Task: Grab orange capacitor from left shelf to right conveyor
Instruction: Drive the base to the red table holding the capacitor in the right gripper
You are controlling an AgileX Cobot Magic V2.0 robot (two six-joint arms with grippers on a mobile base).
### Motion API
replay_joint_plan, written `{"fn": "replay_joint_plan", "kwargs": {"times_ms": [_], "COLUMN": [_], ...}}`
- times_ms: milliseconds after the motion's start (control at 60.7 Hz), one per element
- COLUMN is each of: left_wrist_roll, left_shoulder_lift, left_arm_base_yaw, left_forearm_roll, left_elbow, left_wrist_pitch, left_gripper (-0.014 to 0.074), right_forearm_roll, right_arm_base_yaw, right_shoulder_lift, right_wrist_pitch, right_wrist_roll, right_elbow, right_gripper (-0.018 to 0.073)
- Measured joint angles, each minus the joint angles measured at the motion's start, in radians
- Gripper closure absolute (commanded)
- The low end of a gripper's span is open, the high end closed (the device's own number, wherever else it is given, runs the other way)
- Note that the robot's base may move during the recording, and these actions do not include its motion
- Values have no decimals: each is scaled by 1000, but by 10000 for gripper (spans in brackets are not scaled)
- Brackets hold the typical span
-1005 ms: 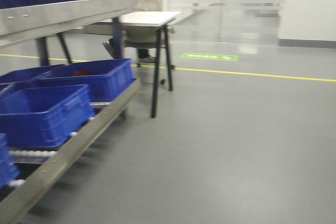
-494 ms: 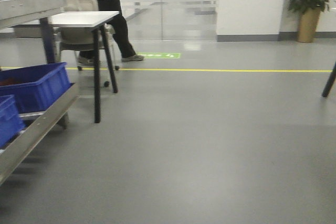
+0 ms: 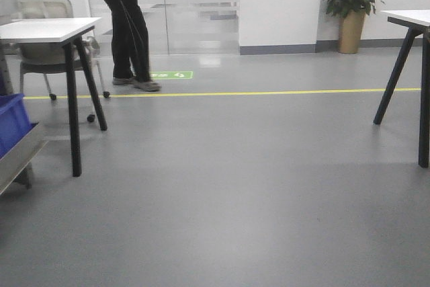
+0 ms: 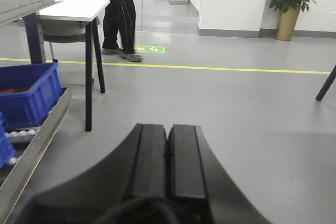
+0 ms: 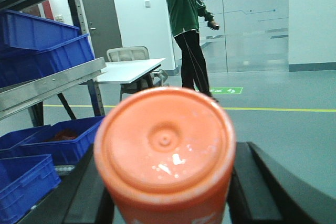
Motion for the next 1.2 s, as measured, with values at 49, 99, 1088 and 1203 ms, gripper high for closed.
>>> {"fn": "replay_joint_plan", "kwargs": {"times_ms": [49,99,1088,1203], "left_wrist_roll": [0,0,0,0], "left_shoulder_lift": [0,0,0,0], "left_arm_base_yaw": [0,0,0,0], "left_forearm_roll": [0,0,0,0], "left_elbow": [0,0,0,0], "left_wrist_pitch": [0,0,0,0], "left_gripper": [722,722,722,722], "right_forearm_roll": [0,0,0,0], "right_arm_base_yaw": [0,0,0,0], "right_shoulder_lift": [0,0,0,0], "right_wrist_pitch": [0,0,-2,-2], "right_wrist_roll": [0,0,0,0], "right_elbow": [0,0,2,2], "right_gripper": [510,510,510,510]}}
